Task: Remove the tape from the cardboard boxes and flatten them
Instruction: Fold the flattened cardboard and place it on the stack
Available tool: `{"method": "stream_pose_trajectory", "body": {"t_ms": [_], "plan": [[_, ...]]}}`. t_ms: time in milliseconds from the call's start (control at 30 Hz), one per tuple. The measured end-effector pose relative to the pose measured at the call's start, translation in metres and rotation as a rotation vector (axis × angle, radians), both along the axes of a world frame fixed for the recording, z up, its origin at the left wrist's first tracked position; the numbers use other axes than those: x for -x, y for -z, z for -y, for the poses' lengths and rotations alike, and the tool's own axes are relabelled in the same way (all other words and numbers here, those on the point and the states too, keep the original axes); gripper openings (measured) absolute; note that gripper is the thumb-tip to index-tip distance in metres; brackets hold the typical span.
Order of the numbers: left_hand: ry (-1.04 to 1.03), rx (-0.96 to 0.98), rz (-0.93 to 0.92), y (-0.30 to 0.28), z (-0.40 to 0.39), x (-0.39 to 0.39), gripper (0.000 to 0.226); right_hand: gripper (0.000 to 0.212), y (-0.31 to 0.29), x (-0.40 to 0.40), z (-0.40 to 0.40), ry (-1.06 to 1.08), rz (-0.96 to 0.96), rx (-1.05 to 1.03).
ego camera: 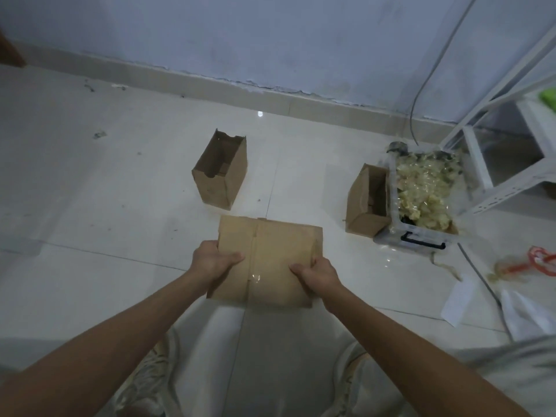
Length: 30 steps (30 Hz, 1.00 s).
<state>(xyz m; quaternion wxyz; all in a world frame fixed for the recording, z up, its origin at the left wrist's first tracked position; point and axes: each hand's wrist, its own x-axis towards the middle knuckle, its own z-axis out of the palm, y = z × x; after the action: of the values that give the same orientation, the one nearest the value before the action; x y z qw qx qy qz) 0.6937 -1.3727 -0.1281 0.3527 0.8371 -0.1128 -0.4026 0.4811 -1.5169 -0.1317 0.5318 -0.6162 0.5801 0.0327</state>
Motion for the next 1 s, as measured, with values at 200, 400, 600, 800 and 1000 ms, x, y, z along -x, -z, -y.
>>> {"method": "stream_pose_trajectory", "body": {"t_ms": [200, 400, 600, 800, 1000], "plan": [[0.149, -0.115, 0.189, 0.054, 0.056, 0.004, 0.062, 0.064, 0.045, -0.006, 0.051, -0.004, -0.205, 0.161], [0.239, -0.214, 0.294, 0.098, 0.094, -0.015, 0.082, 0.064, 0.083, -0.033, 0.077, -0.009, -0.301, 0.209], [0.345, -0.367, 0.379, 0.130, 0.099, -0.014, 0.091, 0.082, 0.121, -0.034, 0.087, -0.019, -0.328, 0.191], [0.244, -0.370, 0.327, 0.158, 0.084, -0.002, 0.095, 0.101, 0.149, -0.024, 0.081, -0.067, -0.413, 0.133], [0.168, -0.366, 0.350, 0.161, 0.085, 0.005, 0.097, 0.087, 0.151, -0.030, 0.079, -0.101, -0.416, 0.191]]}}
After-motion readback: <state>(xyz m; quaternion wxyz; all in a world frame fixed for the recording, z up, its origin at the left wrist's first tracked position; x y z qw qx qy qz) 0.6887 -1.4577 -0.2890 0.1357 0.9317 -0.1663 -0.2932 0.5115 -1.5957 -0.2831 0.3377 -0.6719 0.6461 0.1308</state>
